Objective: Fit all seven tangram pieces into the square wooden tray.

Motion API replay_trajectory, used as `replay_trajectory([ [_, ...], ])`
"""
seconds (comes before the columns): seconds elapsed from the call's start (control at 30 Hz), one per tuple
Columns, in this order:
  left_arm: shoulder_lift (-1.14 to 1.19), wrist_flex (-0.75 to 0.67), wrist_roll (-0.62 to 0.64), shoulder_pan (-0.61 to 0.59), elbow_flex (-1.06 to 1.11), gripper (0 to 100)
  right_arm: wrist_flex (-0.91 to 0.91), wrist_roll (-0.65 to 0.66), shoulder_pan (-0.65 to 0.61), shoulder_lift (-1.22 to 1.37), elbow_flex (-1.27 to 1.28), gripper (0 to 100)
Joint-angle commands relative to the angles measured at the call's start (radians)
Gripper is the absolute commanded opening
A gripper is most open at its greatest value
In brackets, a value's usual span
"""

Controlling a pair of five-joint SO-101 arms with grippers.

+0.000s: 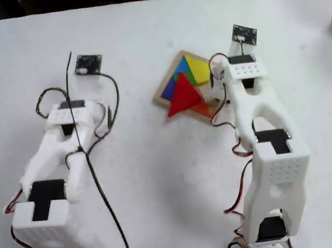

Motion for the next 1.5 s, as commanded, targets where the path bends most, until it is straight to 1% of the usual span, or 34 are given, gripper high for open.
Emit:
replay_trajectory([
  [0.0, -0.07, -0.026, -0.009, 0.001, -0.011, 5, 0.039, 0.037, -0.042, -0.01, -0.044, 2.0],
  [0.2, -0.074, -0.049, -0.009, -0.03, -0.012, 5, 0.054, 0.058, -0.077, -0.03, -0.026, 1.9],
  [0.3, -0.074, -0.054, -0.009, -0.041, -0.012, 5, 0.045, 0.123, -0.113, -0.085, 0.052, 1.9],
  [0.67, -0.074, -0.051, -0.008, -0.071, -0.012, 5, -0.139, 0.221, -0.205, -0.49, 0.582, 1.9],
  [0.83, -0.074, -0.048, -0.008, -0.067, -0.003, 5, -0.15, 0.232, -0.222, -0.625, 0.741, 1.9],
  [0.97, -0.068, -0.046, -0.008, -0.065, -0.002, 5, -0.143, 0.233, -0.222, -0.671, 0.813, 1.9],
  [1.17, -0.067, -0.048, -0.008, -0.065, -0.002, 5, -0.122, 0.235, -0.222, -0.697, 0.838, 1.9],
  [1.3, -0.065, -0.048, -0.008, -0.065, -0.002, 5, -0.107, 0.305, -0.228, -0.697, 0.845, 1.9],
  [1.47, -0.065, -0.049, -0.008, -0.064, -0.002, 5, -0.087, 0.316, -0.271, -0.697, 0.848, 2.2],
])
